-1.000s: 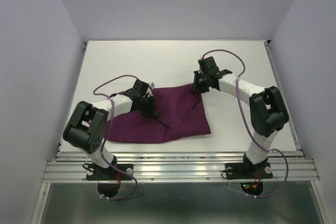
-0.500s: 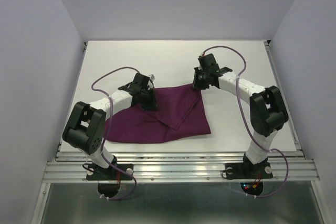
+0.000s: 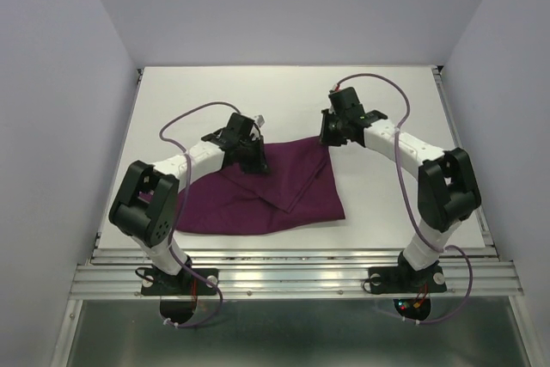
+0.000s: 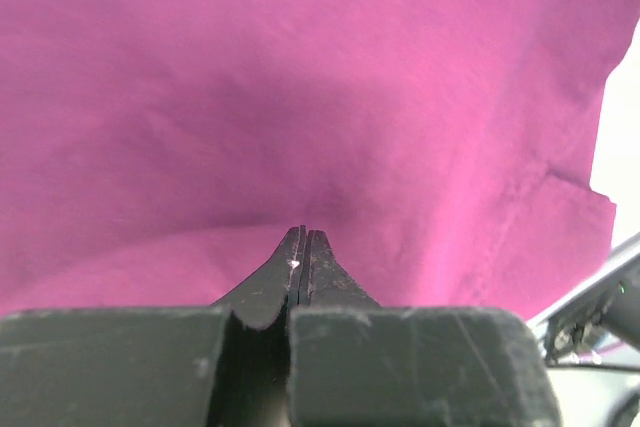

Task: Prepare the surgical pack
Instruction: Pack the surgical kit at the center of the board.

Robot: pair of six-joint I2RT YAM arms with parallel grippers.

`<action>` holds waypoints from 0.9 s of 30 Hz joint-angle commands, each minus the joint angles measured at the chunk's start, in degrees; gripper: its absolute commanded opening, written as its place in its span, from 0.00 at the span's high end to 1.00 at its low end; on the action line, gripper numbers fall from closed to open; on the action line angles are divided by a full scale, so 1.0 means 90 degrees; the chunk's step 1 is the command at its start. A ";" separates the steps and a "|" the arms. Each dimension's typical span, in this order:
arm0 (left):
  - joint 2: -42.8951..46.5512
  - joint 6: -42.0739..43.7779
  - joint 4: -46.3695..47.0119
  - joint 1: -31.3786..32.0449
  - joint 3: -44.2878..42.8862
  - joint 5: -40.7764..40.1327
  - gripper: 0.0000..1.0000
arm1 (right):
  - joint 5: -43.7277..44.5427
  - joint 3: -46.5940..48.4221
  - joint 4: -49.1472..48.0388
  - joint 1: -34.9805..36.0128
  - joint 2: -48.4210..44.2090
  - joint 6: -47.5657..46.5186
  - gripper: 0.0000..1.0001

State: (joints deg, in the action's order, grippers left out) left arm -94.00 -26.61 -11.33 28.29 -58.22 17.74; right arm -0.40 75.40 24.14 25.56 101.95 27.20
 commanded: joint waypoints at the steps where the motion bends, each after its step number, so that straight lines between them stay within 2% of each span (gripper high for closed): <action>1: 0.0316 0.0018 -0.0088 0.0225 0.0052 0.0363 1.00 | 0.0055 -0.0406 0.0150 -0.0018 -0.0848 -0.0122 0.85; 8: 0.0338 -0.0256 -0.0099 0.0635 0.0384 0.0217 1.00 | 0.0006 -0.1062 0.0228 -0.0018 -0.1503 0.0024 0.85; 16: -0.0191 -0.0295 -0.0098 0.0899 0.0111 -0.0144 1.00 | 0.0230 -0.1034 0.0267 -0.0018 -0.1562 0.0044 0.85; 27: 0.0863 -0.0402 -0.0723 0.0909 0.0627 -0.0934 1.00 | 0.0250 -0.1092 0.0287 -0.0018 -0.1621 0.0025 0.85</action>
State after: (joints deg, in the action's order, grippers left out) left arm -90.52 -29.39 -15.62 36.27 -54.89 13.32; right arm 1.17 65.63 26.83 25.56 89.58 27.24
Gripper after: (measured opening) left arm 0.025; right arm 0.146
